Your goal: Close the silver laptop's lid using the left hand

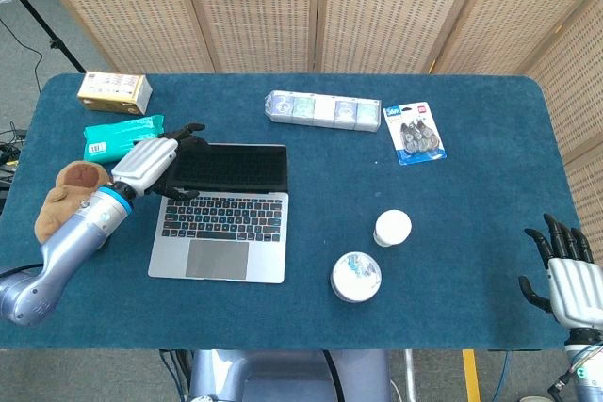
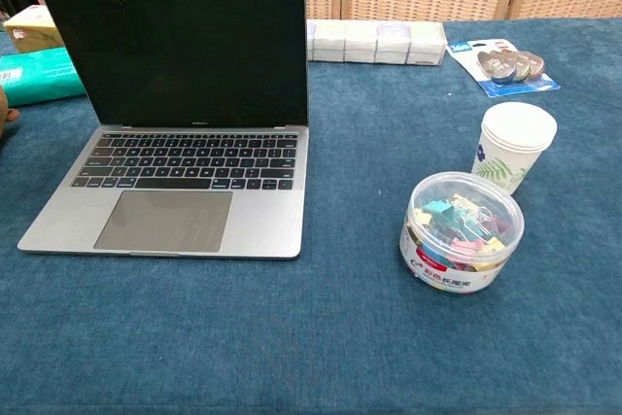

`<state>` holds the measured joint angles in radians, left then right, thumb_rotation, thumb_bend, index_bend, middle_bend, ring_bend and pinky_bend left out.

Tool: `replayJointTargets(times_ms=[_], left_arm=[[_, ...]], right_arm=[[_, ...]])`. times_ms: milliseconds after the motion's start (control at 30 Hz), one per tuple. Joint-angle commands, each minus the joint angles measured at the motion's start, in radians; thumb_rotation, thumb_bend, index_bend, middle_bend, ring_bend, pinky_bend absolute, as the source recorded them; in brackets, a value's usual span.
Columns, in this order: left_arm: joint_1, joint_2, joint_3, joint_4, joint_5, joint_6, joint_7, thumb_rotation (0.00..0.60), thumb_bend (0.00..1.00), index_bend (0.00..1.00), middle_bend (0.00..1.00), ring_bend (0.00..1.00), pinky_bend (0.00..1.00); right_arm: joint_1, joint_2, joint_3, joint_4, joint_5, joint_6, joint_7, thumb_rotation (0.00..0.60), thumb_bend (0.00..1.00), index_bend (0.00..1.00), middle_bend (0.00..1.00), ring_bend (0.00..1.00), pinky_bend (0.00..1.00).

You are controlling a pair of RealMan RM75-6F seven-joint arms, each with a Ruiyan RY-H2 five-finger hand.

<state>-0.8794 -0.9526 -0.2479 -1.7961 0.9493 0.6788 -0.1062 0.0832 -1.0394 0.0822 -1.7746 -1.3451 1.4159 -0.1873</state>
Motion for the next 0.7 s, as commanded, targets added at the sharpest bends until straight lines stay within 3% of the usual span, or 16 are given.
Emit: replayJointTargets(times_ms=[33, 700], left_arm=[[0.002, 0.009, 0.007, -0.023, -0.014, 0.009, 0.014, 0.600, 0.19, 0.29, 0.12, 0.20, 0.19], [0.015, 0.032, 0.041, -0.139, -0.062, 0.040, 0.071, 0.600, 0.19, 0.29, 0.12, 0.20, 0.19]], right_arm=[[-0.001, 0.000, 0.001, -0.001, 0.000, 0.002, -0.001, 0.600, 0.37, 0.17, 0.00, 0.00, 0.00], [-0.001, -0.003, 0.002, -0.003, 0.011, 0.002, -0.019, 0.600, 0.38, 0.17, 0.00, 0.00, 0.00]])
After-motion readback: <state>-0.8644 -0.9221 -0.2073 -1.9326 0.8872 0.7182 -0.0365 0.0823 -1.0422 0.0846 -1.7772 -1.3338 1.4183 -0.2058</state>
